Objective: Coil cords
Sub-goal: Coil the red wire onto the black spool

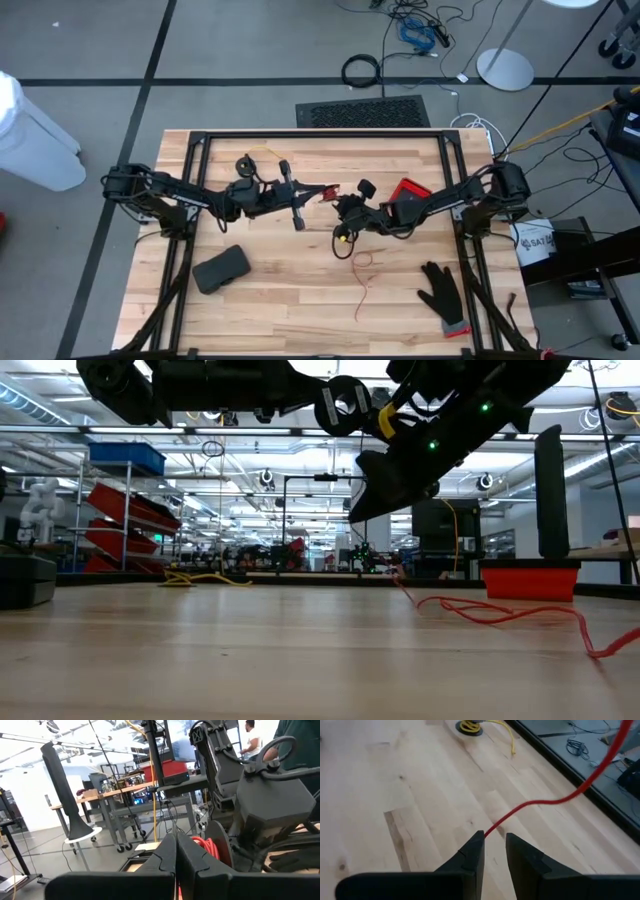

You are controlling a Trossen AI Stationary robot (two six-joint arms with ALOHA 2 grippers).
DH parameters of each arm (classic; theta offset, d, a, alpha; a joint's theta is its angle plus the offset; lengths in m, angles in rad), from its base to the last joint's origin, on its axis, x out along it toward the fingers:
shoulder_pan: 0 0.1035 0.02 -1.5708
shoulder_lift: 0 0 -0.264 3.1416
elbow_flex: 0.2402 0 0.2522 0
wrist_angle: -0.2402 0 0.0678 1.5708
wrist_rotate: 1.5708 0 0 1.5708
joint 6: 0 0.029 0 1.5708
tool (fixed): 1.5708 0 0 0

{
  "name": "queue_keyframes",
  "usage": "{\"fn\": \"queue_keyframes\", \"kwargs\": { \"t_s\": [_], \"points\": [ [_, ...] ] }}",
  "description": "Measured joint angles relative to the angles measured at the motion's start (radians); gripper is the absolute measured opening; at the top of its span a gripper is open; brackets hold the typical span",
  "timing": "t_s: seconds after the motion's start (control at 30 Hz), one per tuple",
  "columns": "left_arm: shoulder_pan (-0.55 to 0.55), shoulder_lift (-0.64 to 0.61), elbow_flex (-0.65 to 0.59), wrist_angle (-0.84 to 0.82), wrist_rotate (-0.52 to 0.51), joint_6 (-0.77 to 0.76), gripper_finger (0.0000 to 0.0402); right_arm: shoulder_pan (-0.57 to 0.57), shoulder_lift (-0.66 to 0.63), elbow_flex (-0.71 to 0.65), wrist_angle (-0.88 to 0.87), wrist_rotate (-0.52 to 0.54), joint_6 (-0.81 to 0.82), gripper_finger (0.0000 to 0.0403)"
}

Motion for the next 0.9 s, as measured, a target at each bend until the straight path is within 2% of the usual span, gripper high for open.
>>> {"fn": "queue_keyframes", "kwargs": {
  "t_s": [0.37, 0.57, 0.9],
  "points": [
    [0.0, 0.0, 0.0, -0.012, 0.001, 0.0, 0.0, -0.01, 0.023, 0.0, 0.022, 0.007, -0.01, 0.0068],
    [0.0, 0.0, 0.0, -0.026, 0.001, 0.0, 0.0, -0.007, 0.023, 0.0, 0.021, -0.06, -0.015, 0.0069],
    [0.0, 0.0, 0.0, -0.032, 0.001, 0.0, 0.0, 0.01, 0.023, 0.0, 0.015, -0.07, 0.007, 0.0101]
  ]
}}
